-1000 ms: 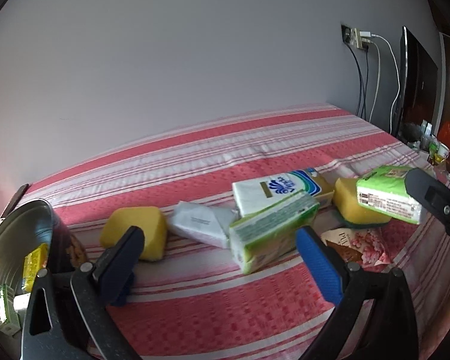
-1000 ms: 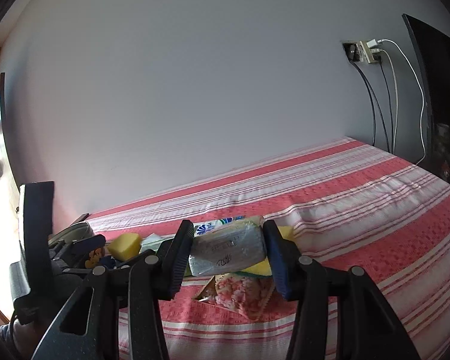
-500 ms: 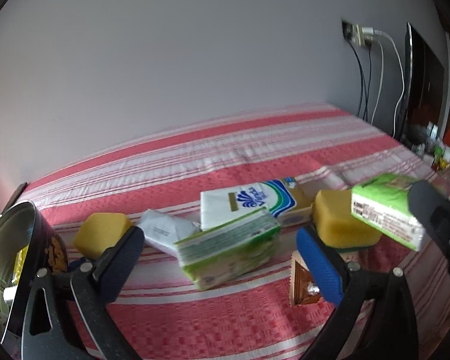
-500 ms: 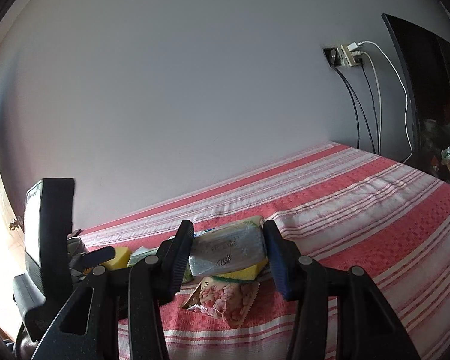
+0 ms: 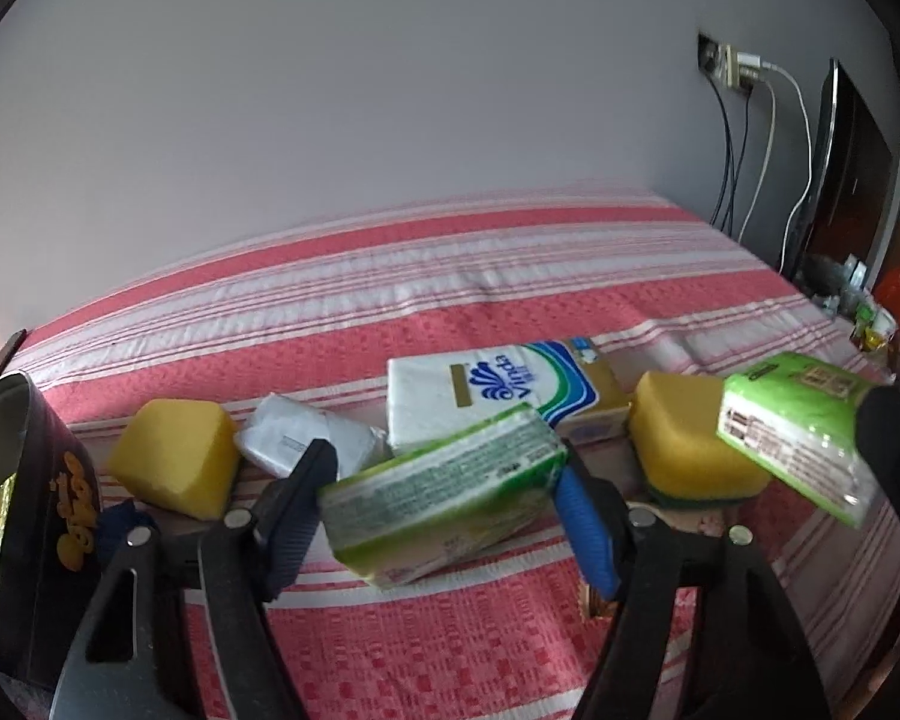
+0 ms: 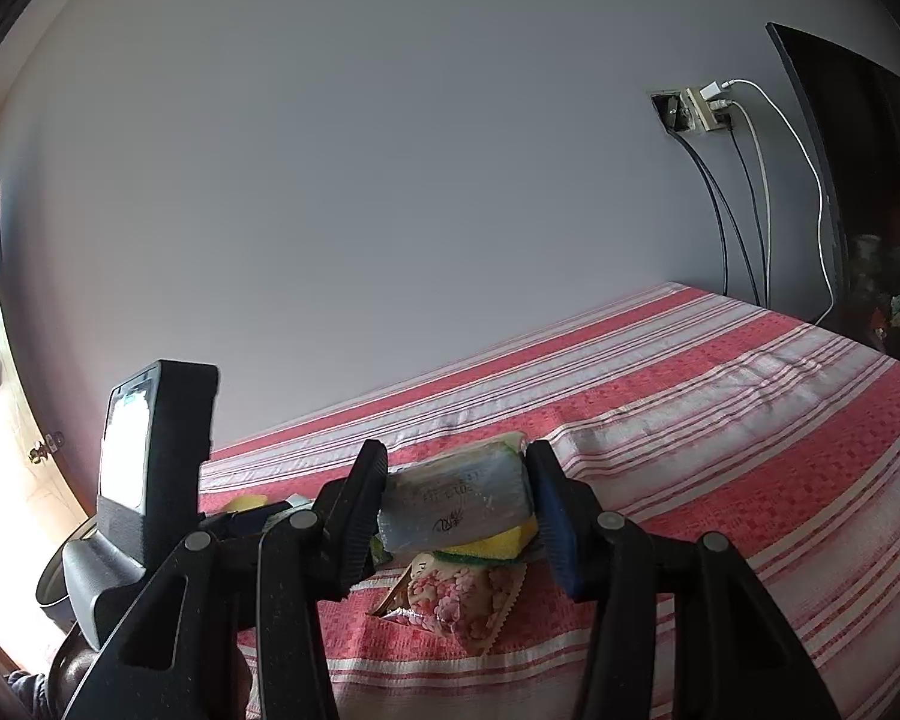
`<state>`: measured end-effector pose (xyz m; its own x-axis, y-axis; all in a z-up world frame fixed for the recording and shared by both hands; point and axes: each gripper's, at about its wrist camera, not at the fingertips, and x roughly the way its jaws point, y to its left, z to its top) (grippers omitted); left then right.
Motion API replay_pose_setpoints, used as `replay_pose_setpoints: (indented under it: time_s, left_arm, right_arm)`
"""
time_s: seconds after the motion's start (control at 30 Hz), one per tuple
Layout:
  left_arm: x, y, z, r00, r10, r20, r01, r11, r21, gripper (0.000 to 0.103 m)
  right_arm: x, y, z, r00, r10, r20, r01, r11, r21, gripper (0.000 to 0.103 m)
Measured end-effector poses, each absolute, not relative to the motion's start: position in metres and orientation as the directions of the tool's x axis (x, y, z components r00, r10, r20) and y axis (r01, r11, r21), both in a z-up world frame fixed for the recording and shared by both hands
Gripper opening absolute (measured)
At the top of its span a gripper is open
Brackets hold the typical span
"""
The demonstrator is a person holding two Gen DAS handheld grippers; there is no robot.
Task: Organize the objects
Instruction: 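Grasp a white wrapped soap bar with the right tool while the left grasps a green tissue pack, then carry the white soap bar and green tissue pack over the silver basin with both tools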
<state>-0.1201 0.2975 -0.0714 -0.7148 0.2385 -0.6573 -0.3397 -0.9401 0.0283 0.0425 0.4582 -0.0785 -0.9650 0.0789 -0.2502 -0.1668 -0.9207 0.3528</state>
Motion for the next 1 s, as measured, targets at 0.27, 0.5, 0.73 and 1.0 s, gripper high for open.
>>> replay_pose_setpoints:
  time_s: [0.27,0.5,0.73,1.0]
  left_arm:
    - [-0.099,0.275,-0.062,-0.759,0.259,-0.598,-0.340,-0.940,0.025,0.072]
    - [-0.084,0.262,-0.049,-0.805,0.251,-0.537,-0.323,-0.946,0.042,0.072]
    - [-0.075,0.247,-0.040,-0.829,0.250,-0.500,-0.305,-0.952,0.030,0.072]
    - [-0.069,0.233,-0.032,-0.840,0.257,-0.479,-0.295,-0.955,0.005,0.072]
  right_arm:
    - [0.044,0.455,-0.077,-0.969,0.071,-0.237,-0.152,-0.925,0.347,0.051]
    - [0.043,0.454,-0.076,-0.970,0.068,-0.235,-0.148,-0.928,0.342,0.051]
    - [0.045,0.450,-0.075,-0.973,0.059,-0.222,-0.132,-0.935,0.330,0.051]
    - [0.046,0.443,-0.072,-0.976,0.060,-0.211,-0.123,-0.946,0.299,0.051]
